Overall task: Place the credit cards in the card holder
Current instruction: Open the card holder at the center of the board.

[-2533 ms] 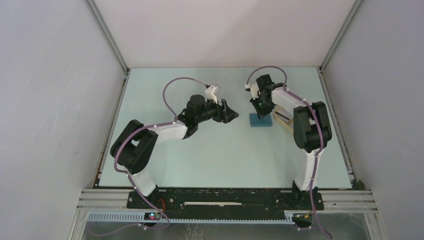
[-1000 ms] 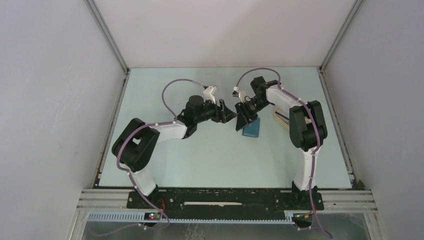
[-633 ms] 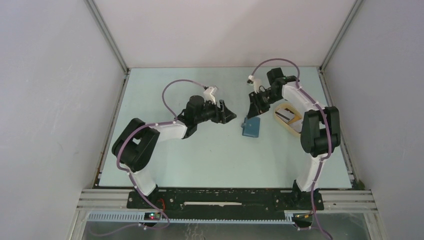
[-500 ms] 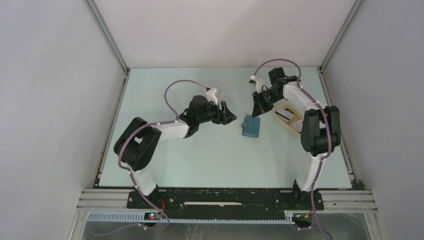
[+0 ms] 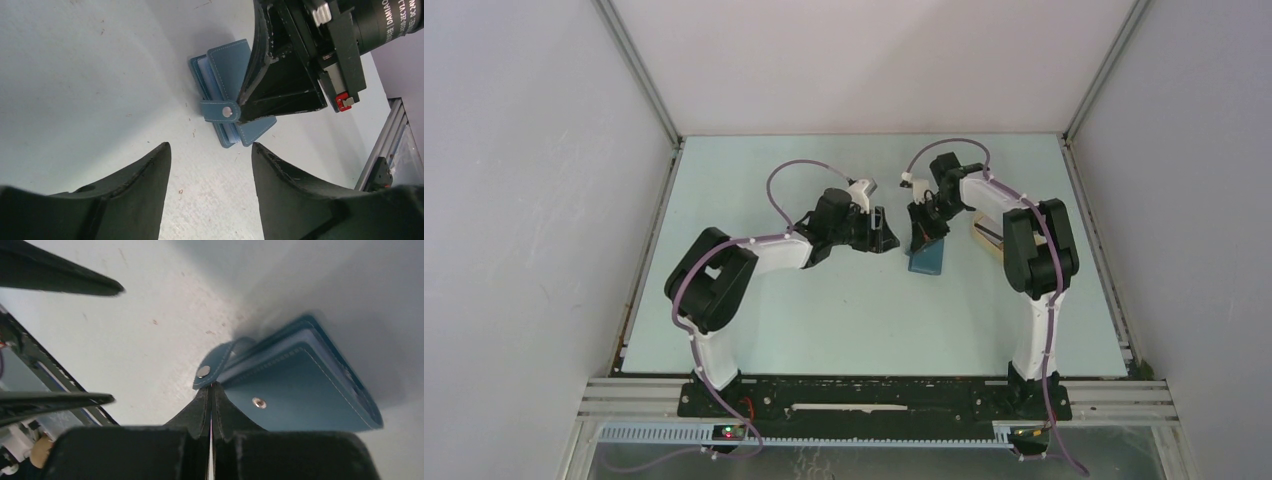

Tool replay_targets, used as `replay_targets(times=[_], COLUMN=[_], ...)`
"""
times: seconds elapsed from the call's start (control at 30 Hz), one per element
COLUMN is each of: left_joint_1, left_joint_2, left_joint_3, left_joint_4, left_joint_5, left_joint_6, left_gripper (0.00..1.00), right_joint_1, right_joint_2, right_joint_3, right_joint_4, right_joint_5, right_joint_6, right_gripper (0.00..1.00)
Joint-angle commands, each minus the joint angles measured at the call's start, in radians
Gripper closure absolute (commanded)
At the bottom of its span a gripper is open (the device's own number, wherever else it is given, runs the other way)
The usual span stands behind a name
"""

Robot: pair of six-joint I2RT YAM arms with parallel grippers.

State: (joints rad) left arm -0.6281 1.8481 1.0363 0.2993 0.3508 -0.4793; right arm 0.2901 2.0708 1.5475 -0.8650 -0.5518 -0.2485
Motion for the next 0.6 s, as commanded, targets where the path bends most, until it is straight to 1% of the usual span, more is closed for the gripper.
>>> replay_targets(times=[0.0,0.13,0.27,0.37,0.5,0.57], left_joint_1=[-0.007,-0.01,-0.011,-0.012,-0.013,-0.013], left_joint_2=[0.006,0.019,0.041,0.061,0.079,0.091], left_joint_3=[0.061,0.071,0.089,0.105,0.119,0.128], left_joint_4=[0.01,0.006,-0.002,-0.005,-0.001,0.003], left_joint_5=[0.047,0.056,0.061,0.059,0.056,0.05], left_joint_6=[0.026,0.024,0.019,0.005,-0.012,-0.024], left_gripper=[0.32,0.26,0.24,0.24,0.24,0.25], right_joint_1=[0.024,0.042,0.03,0.024,0.019,0.015], right_joint_2=[-0.012,0.003,0.016,0.016,-0.009,-0.017], right_joint_3=[0.035,0.031,0.032,0.048,0.053,0.052], right_joint_4=[0.101,0.129,0.128,0.104,0.091,0.09], right_joint_5=[-0.096,-0.069,-0.049,-0.059,-0.054,-0.049], right_joint_6=[0.11,0.135,0.133,0.107,0.076,0.071], right_gripper=[1.0,1.0,0.99,0.97,0.85,0.81])
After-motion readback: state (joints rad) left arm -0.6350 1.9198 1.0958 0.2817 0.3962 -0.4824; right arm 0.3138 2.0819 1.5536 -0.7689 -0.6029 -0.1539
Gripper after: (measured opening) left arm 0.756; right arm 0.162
